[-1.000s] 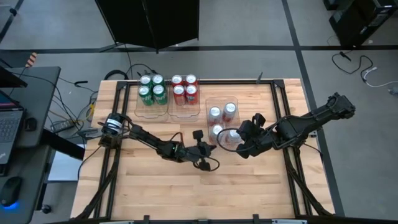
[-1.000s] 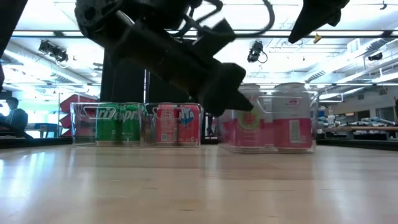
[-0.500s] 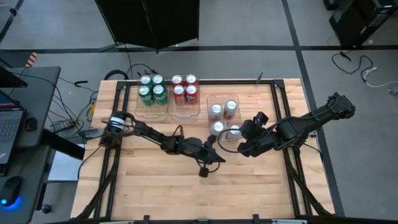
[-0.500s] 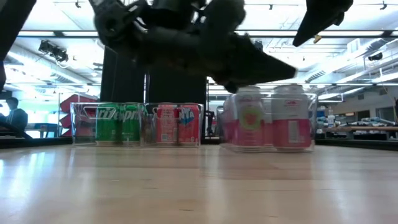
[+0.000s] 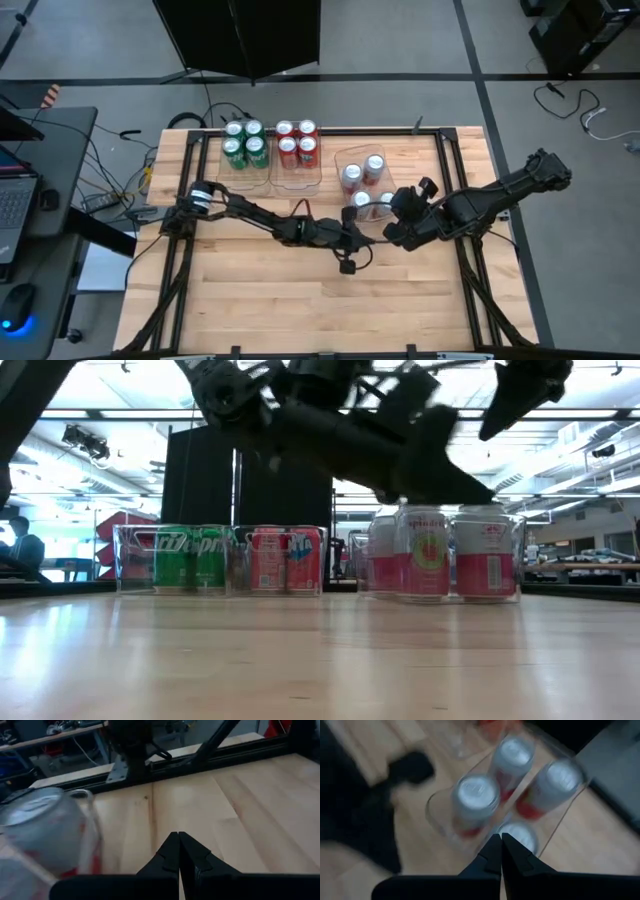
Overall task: Sort soda cans
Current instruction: Move the bottom right transparent bin to the top right on the table
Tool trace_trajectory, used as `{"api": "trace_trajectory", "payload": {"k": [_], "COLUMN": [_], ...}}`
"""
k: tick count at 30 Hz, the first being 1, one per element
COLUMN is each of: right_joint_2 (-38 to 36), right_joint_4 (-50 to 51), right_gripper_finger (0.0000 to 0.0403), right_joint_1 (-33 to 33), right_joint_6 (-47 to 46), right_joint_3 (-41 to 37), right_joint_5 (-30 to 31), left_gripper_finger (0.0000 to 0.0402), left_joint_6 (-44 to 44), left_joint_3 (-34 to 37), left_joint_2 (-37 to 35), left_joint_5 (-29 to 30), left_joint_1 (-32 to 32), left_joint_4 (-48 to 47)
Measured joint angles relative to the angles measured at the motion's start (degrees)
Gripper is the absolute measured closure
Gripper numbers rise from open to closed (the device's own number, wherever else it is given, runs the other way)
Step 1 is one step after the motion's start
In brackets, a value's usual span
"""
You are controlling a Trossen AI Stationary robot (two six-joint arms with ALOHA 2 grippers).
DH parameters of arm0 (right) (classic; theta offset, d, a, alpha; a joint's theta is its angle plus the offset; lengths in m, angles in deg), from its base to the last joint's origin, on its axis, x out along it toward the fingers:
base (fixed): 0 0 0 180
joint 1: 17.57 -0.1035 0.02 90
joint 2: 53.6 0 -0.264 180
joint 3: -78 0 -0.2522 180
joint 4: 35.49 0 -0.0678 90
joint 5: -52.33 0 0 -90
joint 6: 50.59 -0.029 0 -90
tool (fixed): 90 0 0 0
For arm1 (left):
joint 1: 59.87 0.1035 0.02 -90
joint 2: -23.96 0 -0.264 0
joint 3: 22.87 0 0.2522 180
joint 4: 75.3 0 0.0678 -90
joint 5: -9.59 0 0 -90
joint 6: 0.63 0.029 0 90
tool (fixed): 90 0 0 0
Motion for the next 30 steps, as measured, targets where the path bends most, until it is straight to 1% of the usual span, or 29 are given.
{"api": "trace_trajectory", "payload": {"k": [3, 6, 10, 11, 16, 20, 24, 27, 30], "right_joint_2": [0.0, -0.1, 0.0, 0.0, 0.0, 0.0, -0.1, 0.0, 0.0], "right_joint_4": [1.2, 0.9, -5.4, -7.2, -11.5, -17.6, -24.7, -29.4, -34.1], "right_gripper_finger": [0.0403, 0.0403, 0.0403, 0.0403, 0.0403, 0.0403, 0.0403, 0.0403, 0.0403], "right_joint_1": [-1.6, -3.4, -4.9, -4.9, -1.3, 4.3, 10.0, 14.1, 17.8], "right_joint_6": [-5.5, -10.2, -11.6, -11.6, -11.8, -6.9, -0.3, 4.3, 9.4], "right_joint_3": [-0.2, -2.7, -9.0, -10.8, -16.7, -19.4, -21.5, -22.8, -23.6], "right_joint_5": [-3.3, -8.4, -15.4, -16.2, -16.0, -15.4, -15.7, -14.7, -13.6], "left_gripper_finger": [0.0401, 0.0401, 0.0401, 0.0401, 0.0401, 0.0401, 0.0401, 0.0401, 0.0401], "left_joint_6": [0.0, -1.8, -4.7, -5.3, -6.1, -6.0, -5.8, -5.7, -5.9], "left_joint_3": [3.7, 9.7, 19.5, 21.7, 32.2, 38.2, 42.2, 44.1, 45.1], "left_joint_2": [-5.2, -11.6, -19.5, -21.5, -31.3, -38.3, -43.1, -45.4, -45.7], "left_joint_5": [0.1, -0.4, -2.6, -3.1, -3.7, -3.0, -0.1, 0.5, 0.7], "left_joint_1": [0.0, 0.4, 1.4, 1.5, 1.7, 1.9, 2.4, 3.1, 3.7], "left_joint_4": [0.7, 2.0, 7.1, 8.9, 11.2, 11.4, 11.3, 11.4, 11.9]}}
